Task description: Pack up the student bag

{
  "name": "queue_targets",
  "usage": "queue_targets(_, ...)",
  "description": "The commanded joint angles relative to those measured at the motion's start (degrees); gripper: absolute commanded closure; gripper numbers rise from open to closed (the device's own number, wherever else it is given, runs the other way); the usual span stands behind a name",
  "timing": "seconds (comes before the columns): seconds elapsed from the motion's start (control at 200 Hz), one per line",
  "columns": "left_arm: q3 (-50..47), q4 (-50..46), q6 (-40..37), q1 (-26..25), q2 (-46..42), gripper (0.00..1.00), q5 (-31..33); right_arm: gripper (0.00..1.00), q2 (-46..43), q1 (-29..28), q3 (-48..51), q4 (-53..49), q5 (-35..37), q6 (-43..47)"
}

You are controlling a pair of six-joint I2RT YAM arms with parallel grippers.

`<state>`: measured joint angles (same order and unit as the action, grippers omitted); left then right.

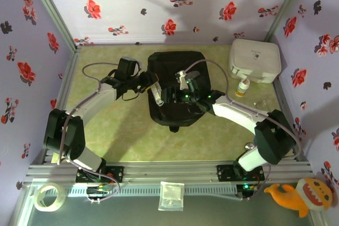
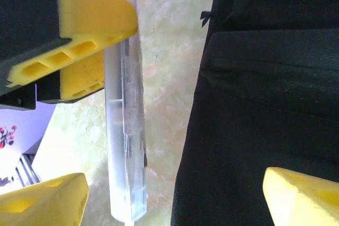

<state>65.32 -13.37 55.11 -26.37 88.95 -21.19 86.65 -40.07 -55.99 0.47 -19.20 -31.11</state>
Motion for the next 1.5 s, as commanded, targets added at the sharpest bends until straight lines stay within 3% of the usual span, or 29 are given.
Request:
queue_targets(0.0, 1.9, 3.4, 2.3, -0.3, 0.9, 0.65, -2.6, 0.15, 2.1, -1.4, -3.5, 1.0, -1.8, 2.7)
queue_targets(0.185, 2.3, 3.8, 3.0, -0.4, 1.9, 0.65, -3.7, 0.3, 4.7, -2.2, -4.8, 0.9, -1.7, 3.2)
queue_targets(0.43, 2.4, 3.6, 3.1, -0.4, 1.4, 0.62, -3.7, 0.68, 6.0, -2.3, -5.6, 2.9, -1.5, 2.0)
queue_targets(0.545, 3.5, 2.0, -0.3, 0.1, 0.2, 0.44, -3.2, 0.79, 5.2, -2.2, -4.9, 3.6, 1.3, 1.0)
queue_targets(0.705, 4.5, -1.1, -7.1, 4.4, -1.3, 0.23, 1.7, 0.81, 1.9, -0.9, -1.5, 4.7, 4.6, -0.3)
queue_targets(0.795, 4.4, 0.5, -10.7, 7.2, 0.6, 0.2, 2.6, 0.82, 0.3, 0.9, 0.6, 4.4, 5.7, -1.4)
queue_targets(0.945, 8.5, 0.8, -16.9, 8.4, 7.9, 0.23, 2.4, 0.83, -2.0, 5.0, 4.5, 4.1, 5.9, -3.9)
queue_targets(1.12, 14.7, 0.6, -23.8, 8.6, 18.3, 0.35, 2.2, 0.84, -4.4, 7.6, 6.5, 3.2, 6.5, -4.8)
queue_targets(1.495, 23.3, 0.7, -24.3, 8.6, 31.9, 0.7, -2.7, 0.84, -5.1, 7.9, 6.2, 2.1, 7.0, -4.9)
